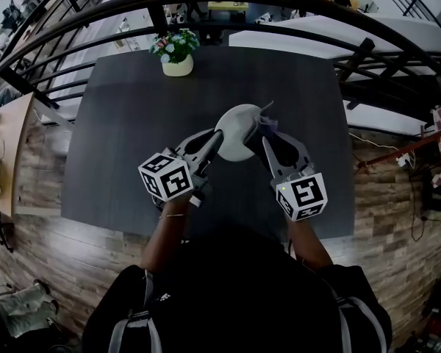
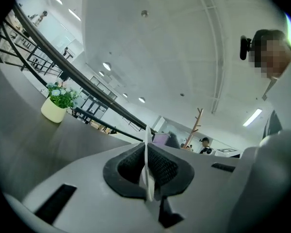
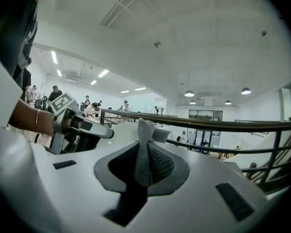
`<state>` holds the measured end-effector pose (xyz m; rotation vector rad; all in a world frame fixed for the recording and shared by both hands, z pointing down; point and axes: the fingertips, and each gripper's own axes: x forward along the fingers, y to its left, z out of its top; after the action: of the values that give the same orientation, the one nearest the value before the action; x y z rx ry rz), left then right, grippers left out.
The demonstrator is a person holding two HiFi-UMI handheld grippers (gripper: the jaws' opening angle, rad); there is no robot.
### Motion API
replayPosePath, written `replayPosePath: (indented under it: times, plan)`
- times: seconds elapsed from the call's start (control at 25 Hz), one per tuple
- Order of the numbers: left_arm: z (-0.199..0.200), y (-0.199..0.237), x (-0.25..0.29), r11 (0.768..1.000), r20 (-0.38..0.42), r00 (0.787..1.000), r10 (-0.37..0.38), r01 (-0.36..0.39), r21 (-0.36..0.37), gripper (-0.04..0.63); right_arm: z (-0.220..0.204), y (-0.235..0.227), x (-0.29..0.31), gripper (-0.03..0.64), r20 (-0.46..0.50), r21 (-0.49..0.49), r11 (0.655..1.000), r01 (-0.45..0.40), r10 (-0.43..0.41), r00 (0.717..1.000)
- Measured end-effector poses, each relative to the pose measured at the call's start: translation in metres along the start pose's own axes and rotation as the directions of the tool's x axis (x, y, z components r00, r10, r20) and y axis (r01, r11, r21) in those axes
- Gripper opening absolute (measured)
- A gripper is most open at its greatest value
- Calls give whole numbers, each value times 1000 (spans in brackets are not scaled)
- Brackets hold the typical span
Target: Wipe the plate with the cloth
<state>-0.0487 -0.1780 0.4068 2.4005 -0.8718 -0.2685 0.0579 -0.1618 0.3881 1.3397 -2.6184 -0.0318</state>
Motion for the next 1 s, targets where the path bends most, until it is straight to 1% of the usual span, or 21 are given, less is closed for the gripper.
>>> replayPosePath:
  times: [0.08,0.16,0.24,0.32,0.44,0.52,0.56,0.64,0.8,1.0]
  plan:
    - [11,-8,-2,999,17,1000,-19,19,29,15,29,6,-6,40,70,-36,999,-6,8,998]
    - [21,-18,-3,996,25,999,-36,34,78,15,59,17,-12,40,136,-80,996,-34,45,990]
    - [32,-30,-4,993,39,997,-63,58,102,15,91,31,-20,40,200,-126,989,-76,100,975]
    - [41,-41,-4,990,60,994,-92,85,109,15,119,47,-26,40,253,-176,979,-105,148,956]
    - [51,-58,-4,985,78,989,-126,115,130,15,147,70,-32,40,307,-257,957,-137,215,927]
    - [54,-71,-4,980,82,986,-145,132,147,15,156,83,-31,40,323,-309,939,-154,256,911]
    - [55,-77,-4,977,85,984,-157,143,157,15,157,88,-28,40,321,-330,930,-160,270,908]
    - [60,-89,-5,970,92,979,-184,166,177,15,154,94,-20,40,298,-356,920,-163,278,913]
    - [67,-103,-9,962,104,971,-213,190,196,15,147,88,-13,40,265,-383,915,-128,242,933]
    - [70,-107,-11,961,108,971,-214,189,203,15,146,73,-11,40,265,-368,925,-97,204,942]
